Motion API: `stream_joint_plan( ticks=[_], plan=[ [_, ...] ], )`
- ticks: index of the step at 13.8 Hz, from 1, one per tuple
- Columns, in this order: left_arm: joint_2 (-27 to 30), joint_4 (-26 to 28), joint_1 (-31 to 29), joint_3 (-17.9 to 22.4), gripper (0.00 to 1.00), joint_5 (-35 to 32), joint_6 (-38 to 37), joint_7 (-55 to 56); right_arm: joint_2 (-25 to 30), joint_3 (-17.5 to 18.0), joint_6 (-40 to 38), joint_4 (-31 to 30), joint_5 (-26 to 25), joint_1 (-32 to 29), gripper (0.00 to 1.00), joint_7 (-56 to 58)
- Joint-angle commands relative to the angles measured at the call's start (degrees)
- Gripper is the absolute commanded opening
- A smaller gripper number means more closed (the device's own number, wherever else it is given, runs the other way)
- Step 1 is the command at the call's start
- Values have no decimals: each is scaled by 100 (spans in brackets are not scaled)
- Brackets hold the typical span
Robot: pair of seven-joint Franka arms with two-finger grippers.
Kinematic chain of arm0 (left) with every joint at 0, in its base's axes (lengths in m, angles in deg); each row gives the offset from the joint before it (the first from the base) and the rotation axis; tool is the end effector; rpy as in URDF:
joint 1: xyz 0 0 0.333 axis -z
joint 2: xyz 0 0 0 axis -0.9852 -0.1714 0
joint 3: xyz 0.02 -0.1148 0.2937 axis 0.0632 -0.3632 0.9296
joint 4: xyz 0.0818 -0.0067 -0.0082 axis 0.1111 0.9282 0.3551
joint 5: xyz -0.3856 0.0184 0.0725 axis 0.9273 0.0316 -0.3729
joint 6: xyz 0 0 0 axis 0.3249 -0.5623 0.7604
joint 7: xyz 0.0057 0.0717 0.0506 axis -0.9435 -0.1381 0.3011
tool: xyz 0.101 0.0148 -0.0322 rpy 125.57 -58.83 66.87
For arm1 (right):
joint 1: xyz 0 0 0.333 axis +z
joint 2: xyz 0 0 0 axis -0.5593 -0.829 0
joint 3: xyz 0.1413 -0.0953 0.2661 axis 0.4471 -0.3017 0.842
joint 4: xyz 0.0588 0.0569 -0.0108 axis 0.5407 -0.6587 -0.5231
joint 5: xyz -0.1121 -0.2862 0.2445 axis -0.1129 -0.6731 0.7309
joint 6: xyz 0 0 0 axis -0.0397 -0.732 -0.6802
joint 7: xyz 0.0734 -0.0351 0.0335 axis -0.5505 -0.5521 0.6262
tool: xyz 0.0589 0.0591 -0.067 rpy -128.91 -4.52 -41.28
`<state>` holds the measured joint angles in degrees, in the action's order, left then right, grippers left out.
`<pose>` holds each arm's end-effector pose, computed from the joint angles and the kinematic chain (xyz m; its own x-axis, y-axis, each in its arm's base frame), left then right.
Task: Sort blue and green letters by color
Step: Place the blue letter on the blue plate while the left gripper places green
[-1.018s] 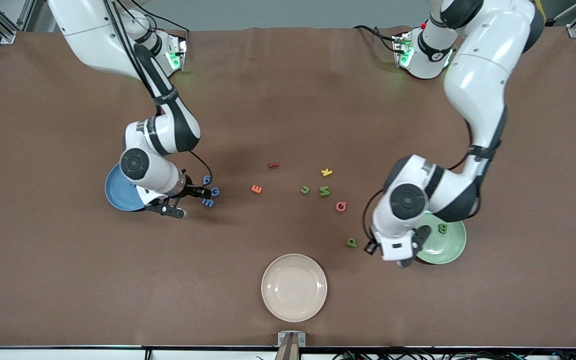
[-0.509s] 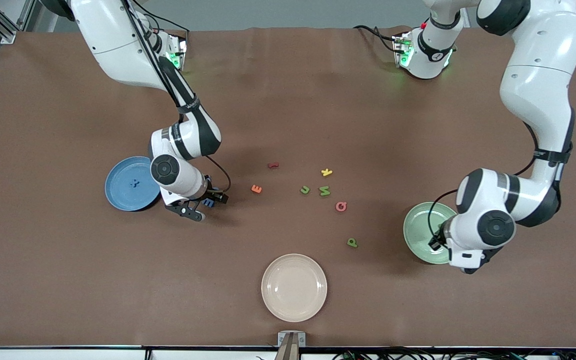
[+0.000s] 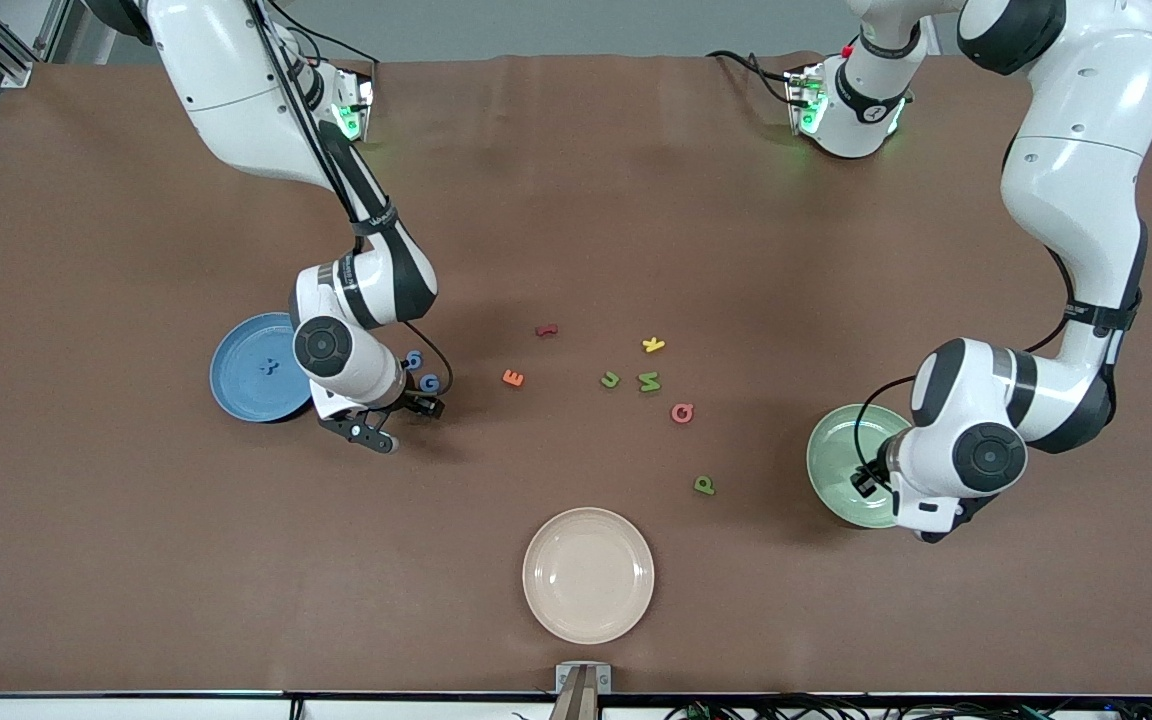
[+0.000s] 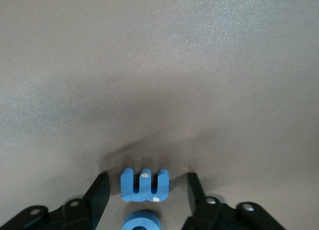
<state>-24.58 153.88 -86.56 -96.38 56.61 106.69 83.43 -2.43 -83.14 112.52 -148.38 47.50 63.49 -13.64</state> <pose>0.6975 -0.1194 0.2267 0.8059 0.5879 -0.0692 0.5731 -0.8042 -0.1575 0.5763 0.2392 0.1735 0.9153 -0.3933 -0.0870 -0.3951 -0.9187 -0.0036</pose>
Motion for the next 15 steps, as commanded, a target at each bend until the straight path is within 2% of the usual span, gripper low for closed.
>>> stream_joint_plan(
  ticks=[1,4,5,6,8,10,13,15],
  plan=[
    [226,52,220,-298,100,45,-170,520,-79,-76,-33,98,-38,102,54,-96],
    [244,43,273,-405,100,37,-275,671,-79,-76,-51,98,-29,102,34,-96],
    [227,25,404,-414,100,37,-232,967,-79,-76,-68,116,-21,102,22,-105],
    [183,8,527,-414,100,10,-197,1379,-70,-85,-95,142,-21,93,15,-105],
    [69,-10,817,-379,99,45,144,1795,-9,-85,-139,133,-12,32,14,-87],
    [-71,-10,853,-361,94,19,662,2409,262,-93,-636,125,-21,-91,13,53],
    [-308,-159,1037,-309,88,19,1086,2911,912,-94,-1447,-111,-38,-573,12,1095],
    [-441,-299,1317,-108,83,19,1174,3131,1317,-102,-1422,-559,-47,-951,12,2026]
  ],
)
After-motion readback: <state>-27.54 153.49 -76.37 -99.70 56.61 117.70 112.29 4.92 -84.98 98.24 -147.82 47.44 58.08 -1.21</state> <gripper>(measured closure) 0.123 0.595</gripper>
